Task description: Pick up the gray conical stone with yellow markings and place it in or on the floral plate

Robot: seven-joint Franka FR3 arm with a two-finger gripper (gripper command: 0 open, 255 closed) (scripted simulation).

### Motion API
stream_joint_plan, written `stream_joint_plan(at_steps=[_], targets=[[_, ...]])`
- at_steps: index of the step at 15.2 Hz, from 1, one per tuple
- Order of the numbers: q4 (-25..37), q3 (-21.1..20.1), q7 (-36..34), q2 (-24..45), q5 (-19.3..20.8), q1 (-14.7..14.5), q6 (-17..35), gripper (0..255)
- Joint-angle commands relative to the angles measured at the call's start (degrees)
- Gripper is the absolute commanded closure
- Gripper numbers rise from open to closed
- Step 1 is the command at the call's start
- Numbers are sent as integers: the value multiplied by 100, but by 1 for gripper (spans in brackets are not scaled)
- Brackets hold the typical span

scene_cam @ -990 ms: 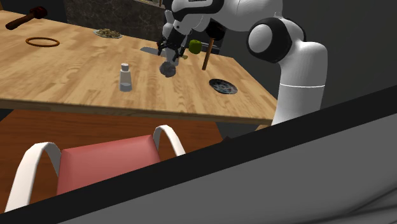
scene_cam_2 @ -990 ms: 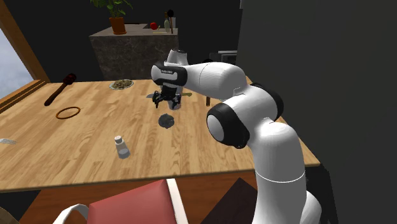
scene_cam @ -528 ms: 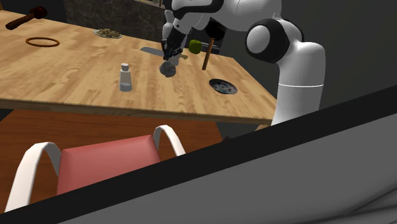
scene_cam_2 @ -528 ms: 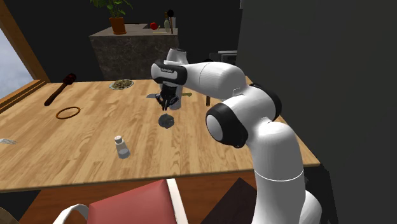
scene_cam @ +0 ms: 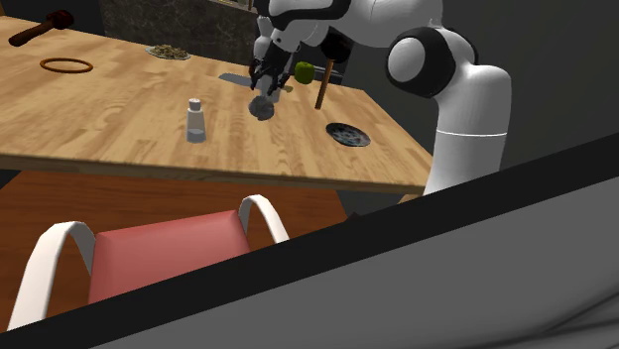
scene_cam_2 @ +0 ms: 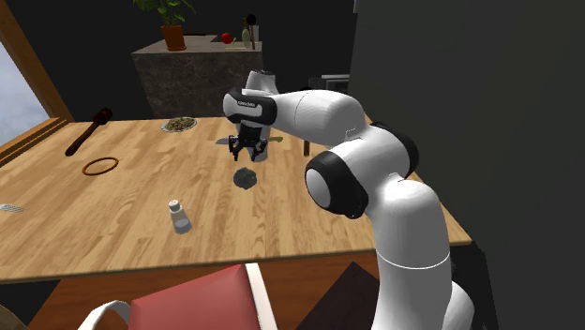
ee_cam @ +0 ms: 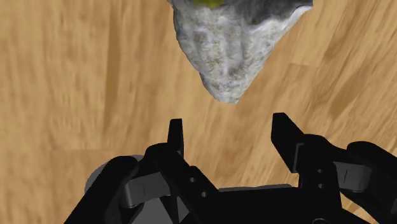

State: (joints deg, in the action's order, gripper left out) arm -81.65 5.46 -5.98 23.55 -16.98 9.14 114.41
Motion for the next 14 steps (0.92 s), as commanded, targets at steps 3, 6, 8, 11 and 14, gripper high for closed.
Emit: stream_joint_plan(at_steps=[3,6,8,11,14], targets=[[-1495,83,-131,-991,1247,-699,1046,0],[-1554,63,-121,-872,1230,-685,1223,0],[-1586,58,-112,-788,1216,-684,1339,0],[-1622,51,-100,-676,1197,-682,1486,0],[-1620,51,-100,-675,1197,-682,1485,0]])
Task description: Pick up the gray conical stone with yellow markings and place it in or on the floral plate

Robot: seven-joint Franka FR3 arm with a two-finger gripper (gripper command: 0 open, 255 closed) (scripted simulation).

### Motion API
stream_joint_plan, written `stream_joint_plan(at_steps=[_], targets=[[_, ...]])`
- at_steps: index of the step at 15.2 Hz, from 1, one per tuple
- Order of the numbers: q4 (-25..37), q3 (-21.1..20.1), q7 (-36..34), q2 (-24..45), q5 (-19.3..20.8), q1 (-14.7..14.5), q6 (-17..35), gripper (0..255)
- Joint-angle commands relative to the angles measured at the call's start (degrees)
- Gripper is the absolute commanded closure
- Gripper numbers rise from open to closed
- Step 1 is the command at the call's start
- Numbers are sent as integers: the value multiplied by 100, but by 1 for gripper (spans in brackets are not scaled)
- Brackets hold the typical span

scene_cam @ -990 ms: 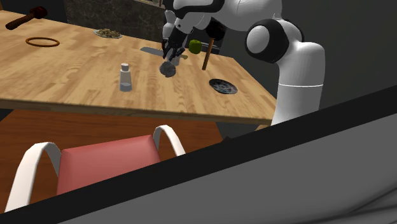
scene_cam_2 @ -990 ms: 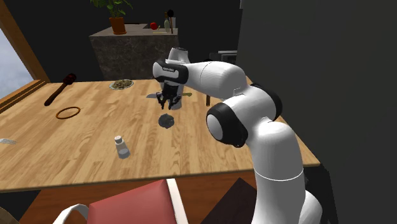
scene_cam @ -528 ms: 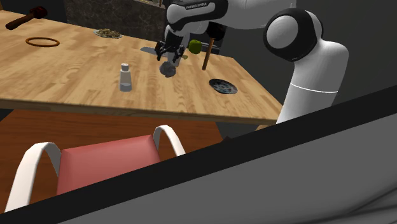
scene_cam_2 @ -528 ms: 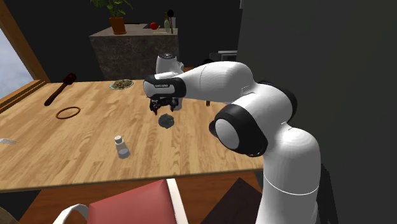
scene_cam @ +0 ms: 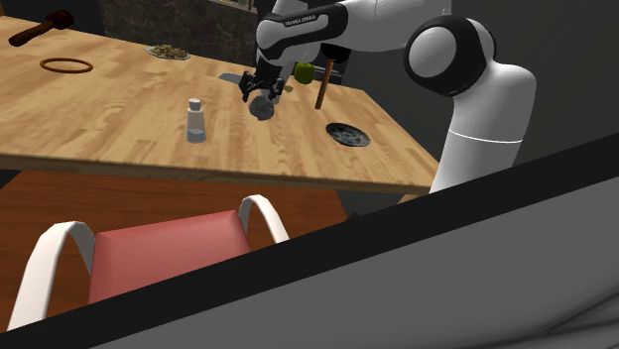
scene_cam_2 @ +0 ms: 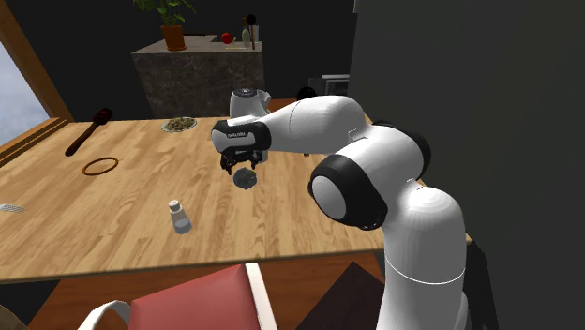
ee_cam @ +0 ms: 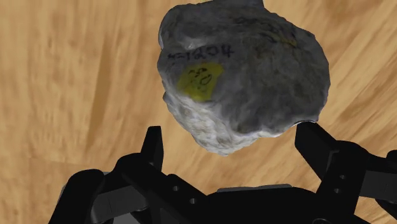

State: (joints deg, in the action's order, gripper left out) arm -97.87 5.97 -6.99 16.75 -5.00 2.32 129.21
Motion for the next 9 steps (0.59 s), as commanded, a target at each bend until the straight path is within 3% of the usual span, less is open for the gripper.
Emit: stream_joint_plan(at_steps=[1,4,5,9], targets=[[1,0,1,5,-1,1,6,0],[1,0,1,4,-1,1,5,0],[1,0,1,4,-1,1,5,255],[4,0,2,5,-1,1,2,255]])
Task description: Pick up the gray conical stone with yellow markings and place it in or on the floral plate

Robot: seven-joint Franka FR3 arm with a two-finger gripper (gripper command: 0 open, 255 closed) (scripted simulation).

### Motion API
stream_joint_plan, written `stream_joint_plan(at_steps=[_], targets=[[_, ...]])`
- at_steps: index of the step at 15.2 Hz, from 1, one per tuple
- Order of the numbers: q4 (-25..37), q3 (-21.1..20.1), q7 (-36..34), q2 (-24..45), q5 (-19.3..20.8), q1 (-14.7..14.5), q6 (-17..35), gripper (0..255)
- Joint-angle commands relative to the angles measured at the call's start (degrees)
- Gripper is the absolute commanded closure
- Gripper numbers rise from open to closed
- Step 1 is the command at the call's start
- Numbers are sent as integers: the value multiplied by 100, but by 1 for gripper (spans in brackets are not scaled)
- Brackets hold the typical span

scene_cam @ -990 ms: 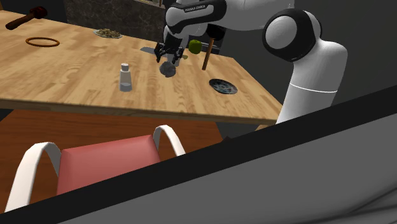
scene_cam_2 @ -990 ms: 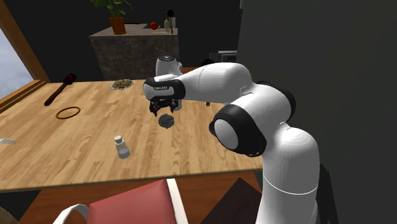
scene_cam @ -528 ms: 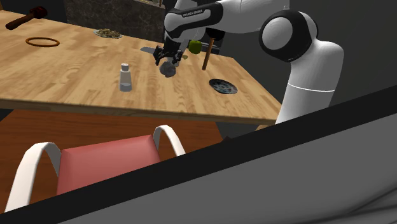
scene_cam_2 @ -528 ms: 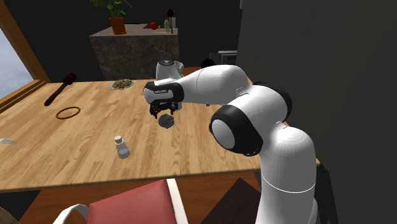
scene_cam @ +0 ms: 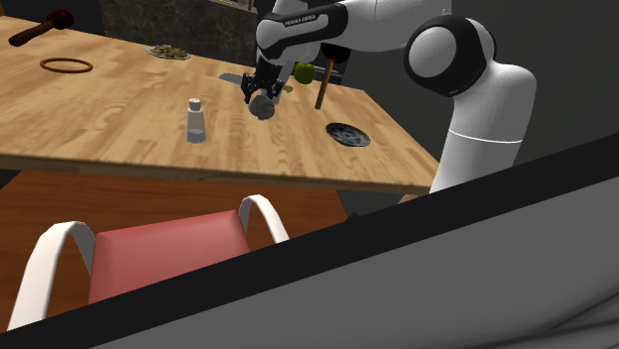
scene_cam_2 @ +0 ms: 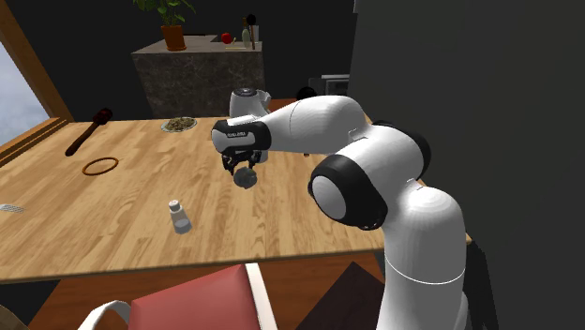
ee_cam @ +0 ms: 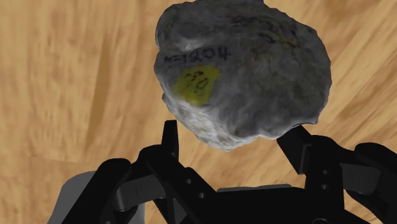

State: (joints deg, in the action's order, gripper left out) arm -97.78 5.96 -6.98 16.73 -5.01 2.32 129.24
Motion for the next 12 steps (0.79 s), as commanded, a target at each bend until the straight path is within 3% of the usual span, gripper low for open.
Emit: stream_joint_plan(at_steps=[1,5,12], targets=[[-5,1,-1,6,1,1,-1,255],[-7,1,0,7,1,1,2,255],[367,14,-39,-114,38,-1,-492,255]])
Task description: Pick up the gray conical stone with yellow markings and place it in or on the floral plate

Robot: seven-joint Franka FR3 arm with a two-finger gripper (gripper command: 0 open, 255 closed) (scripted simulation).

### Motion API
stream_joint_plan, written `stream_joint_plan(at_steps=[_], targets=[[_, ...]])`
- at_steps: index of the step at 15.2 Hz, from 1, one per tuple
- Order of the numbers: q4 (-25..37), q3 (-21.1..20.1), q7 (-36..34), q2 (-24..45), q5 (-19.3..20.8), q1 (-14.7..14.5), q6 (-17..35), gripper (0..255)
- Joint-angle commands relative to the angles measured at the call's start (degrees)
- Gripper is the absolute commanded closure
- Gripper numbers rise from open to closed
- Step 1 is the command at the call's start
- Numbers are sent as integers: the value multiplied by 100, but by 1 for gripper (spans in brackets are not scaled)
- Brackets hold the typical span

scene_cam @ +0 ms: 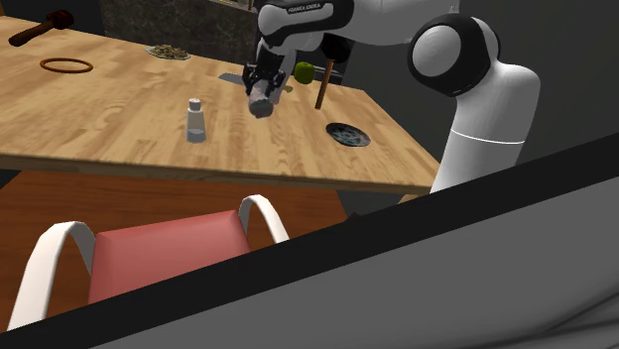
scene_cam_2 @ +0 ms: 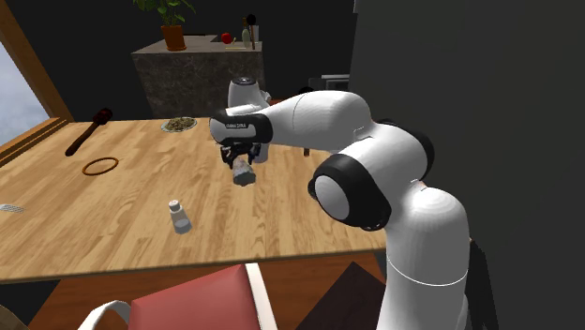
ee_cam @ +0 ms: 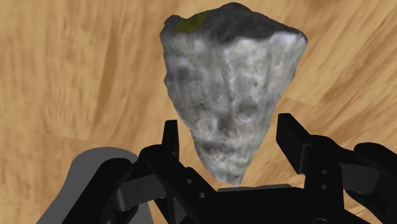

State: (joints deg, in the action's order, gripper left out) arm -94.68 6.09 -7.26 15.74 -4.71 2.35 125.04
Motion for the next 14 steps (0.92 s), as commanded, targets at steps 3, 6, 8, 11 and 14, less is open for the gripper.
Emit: stream_joint_plan(at_steps=[3,6,8,11,14], targets=[[241,5,-26,-49,19,-3,-290,255],[440,8,-40,-72,30,-1,-511,255],[582,10,-49,-81,35,1,-662,255],[801,13,-60,-84,41,5,-883,255],[51,99,196,-643,18,136,-702,255]])
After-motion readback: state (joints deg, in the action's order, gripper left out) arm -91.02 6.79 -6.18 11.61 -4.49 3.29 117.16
